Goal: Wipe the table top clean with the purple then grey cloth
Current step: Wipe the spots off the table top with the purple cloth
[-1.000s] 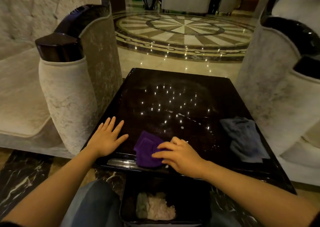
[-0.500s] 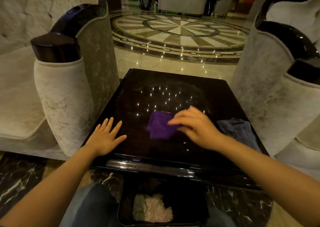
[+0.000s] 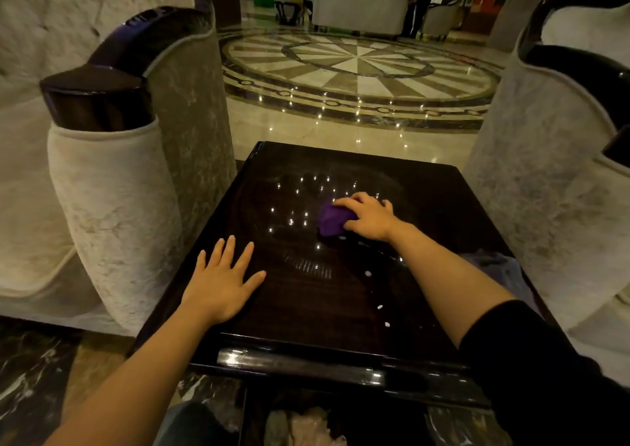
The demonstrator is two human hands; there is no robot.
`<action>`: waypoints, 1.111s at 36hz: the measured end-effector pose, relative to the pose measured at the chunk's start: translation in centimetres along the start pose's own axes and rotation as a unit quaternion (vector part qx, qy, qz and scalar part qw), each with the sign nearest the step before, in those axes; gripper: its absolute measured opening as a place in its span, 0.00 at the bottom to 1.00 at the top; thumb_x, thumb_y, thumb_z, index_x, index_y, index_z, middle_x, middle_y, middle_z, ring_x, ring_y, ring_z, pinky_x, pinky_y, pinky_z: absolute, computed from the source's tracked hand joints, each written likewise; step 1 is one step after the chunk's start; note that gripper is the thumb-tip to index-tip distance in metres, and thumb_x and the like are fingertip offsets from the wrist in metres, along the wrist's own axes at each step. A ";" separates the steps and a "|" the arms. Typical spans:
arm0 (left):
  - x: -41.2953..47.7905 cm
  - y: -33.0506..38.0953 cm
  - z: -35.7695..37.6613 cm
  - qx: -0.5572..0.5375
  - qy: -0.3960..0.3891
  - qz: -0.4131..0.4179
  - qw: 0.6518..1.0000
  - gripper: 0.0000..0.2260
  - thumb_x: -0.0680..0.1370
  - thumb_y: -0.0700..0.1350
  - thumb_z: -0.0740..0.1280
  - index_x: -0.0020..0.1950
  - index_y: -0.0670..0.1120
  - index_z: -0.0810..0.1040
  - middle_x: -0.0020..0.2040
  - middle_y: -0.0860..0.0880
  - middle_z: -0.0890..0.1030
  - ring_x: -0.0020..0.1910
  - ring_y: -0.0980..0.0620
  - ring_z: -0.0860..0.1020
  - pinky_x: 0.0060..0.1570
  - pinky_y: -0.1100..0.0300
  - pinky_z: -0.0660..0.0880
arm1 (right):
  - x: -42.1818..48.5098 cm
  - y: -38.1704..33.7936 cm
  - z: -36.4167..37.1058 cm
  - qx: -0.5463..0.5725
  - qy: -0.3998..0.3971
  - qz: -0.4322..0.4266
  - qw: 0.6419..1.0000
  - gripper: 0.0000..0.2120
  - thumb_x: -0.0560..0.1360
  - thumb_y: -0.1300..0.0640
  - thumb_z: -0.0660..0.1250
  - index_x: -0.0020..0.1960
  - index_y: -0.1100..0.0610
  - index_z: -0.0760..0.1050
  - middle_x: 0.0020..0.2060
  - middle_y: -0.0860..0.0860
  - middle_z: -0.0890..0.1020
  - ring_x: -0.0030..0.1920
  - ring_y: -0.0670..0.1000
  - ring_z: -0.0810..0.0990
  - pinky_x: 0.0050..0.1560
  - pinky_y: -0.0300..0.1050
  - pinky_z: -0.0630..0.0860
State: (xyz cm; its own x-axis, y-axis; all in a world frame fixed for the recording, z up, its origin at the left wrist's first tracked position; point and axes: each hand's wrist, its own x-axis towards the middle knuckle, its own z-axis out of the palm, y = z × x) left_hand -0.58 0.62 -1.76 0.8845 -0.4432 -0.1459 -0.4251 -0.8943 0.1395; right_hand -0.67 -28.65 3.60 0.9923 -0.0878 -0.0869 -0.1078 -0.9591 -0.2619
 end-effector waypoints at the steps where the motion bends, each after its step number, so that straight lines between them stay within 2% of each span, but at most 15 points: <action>1: 0.0 0.1 0.0 0.004 0.000 0.002 1.000 0.29 0.78 0.62 0.45 0.74 0.52 0.39 0.77 0.44 0.41 0.75 0.46 0.38 0.73 0.47 0.39 | 0.2 0.1 0.3 0.015 -0.016 0.011 1.000 0.24 0.74 0.49 0.61 0.69 0.40 0.61 0.69 0.53 0.63 0.69 0.57 0.59 0.70 0.62 0.50; 5: 0.1 0.3 -0.1 0.015 -0.015 0.011 1.000 0.28 0.78 0.60 0.44 0.74 0.53 0.38 0.77 0.43 0.39 0.75 0.43 0.37 0.73 0.45 0.38 | 0.8 0.2 1.0 0.031 -0.054 0.033 0.997 0.26 0.74 0.44 0.59 0.70 0.37 0.55 0.74 0.54 0.56 0.72 0.59 0.52 0.71 0.62 0.50; 10: 0.0 0.2 -0.3 0.013 -0.018 0.023 0.999 0.27 0.79 0.59 0.45 0.74 0.53 0.38 0.77 0.48 0.38 0.75 0.47 0.36 0.73 0.44 0.38 | 0.5 0.7 1.4 -0.078 -0.079 0.002 0.994 0.24 0.76 0.38 0.52 0.70 0.34 0.49 0.75 0.52 0.51 0.73 0.60 0.48 0.70 0.63 0.48; 16: -0.1 0.0 -0.1 0.004 -0.022 0.025 0.999 0.28 0.79 0.60 0.45 0.74 0.53 0.38 0.77 0.49 0.38 0.75 0.50 0.36 0.73 0.45 0.37 | -1.3 1.8 1.4 -0.158 -0.070 -0.037 0.984 0.26 0.74 0.33 0.46 0.70 0.33 0.45 0.74 0.54 0.54 0.71 0.60 0.53 0.68 0.64 0.54; 23: -0.1 0.0 -0.2 0.002 -0.023 0.024 0.999 0.28 0.78 0.60 0.45 0.74 0.54 0.38 0.77 0.49 0.38 0.75 0.51 0.36 0.72 0.45 0.37 | -5.3 3.0 2.3 -0.161 -0.035 -0.042 0.985 0.24 0.76 0.37 0.45 0.71 0.36 0.44 0.70 0.57 0.60 0.65 0.59 0.60 0.62 0.57 0.64; 28: -0.4 0.1 -0.3 -0.002 -0.020 0.022 1.000 0.28 0.78 0.60 0.45 0.74 0.53 0.40 0.77 0.49 0.39 0.75 0.50 0.37 0.72 0.44 0.38 | -9.1 2.2 3.1 -0.155 -0.018 -0.054 0.986 0.24 0.77 0.39 0.46 0.72 0.39 0.46 0.68 0.57 0.62 0.63 0.57 0.62 0.59 0.52 0.65; 37: -0.4 0.3 -0.4 -0.001 -0.020 0.017 1.000 0.28 0.79 0.60 0.46 0.75 0.53 0.41 0.77 0.48 0.41 0.75 0.49 0.38 0.72 0.43 0.39 | -18.3 -3.7 4.2 -0.138 -0.050 -0.101 0.984 0.27 0.77 0.41 0.52 0.73 0.45 0.50 0.64 0.58 0.66 0.60 0.58 0.65 0.57 0.54 0.67; 39: -0.3 0.4 -0.5 -0.004 -0.021 0.015 1.000 0.28 0.78 0.60 0.46 0.75 0.53 0.41 0.77 0.48 0.41 0.75 0.49 0.39 0.73 0.43 0.39 | -20.2 -5.3 4.4 -0.142 -0.046 -0.119 0.982 0.27 0.76 0.41 0.55 0.72 0.46 0.55 0.60 0.58 0.71 0.57 0.58 0.70 0.53 0.53 0.71; 40: -0.4 0.4 -0.5 -0.006 -0.023 0.014 1.000 0.28 0.79 0.60 0.46 0.75 0.53 0.41 0.77 0.48 0.41 0.75 0.49 0.39 0.73 0.43 0.39 | -21.0 -5.9 4.8 -0.157 -0.015 -0.147 0.977 0.27 0.74 0.39 0.58 0.70 0.46 0.61 0.56 0.56 0.75 0.52 0.56 0.75 0.48 0.48 0.75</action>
State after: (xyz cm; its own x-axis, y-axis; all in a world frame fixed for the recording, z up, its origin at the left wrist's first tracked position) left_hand -0.97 0.51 -1.13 0.8622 -0.4713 -0.1856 -0.4477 -0.8805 0.1558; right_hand -21.11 -19.86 2.37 0.9750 0.2070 -0.0808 0.2097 -0.9774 0.0272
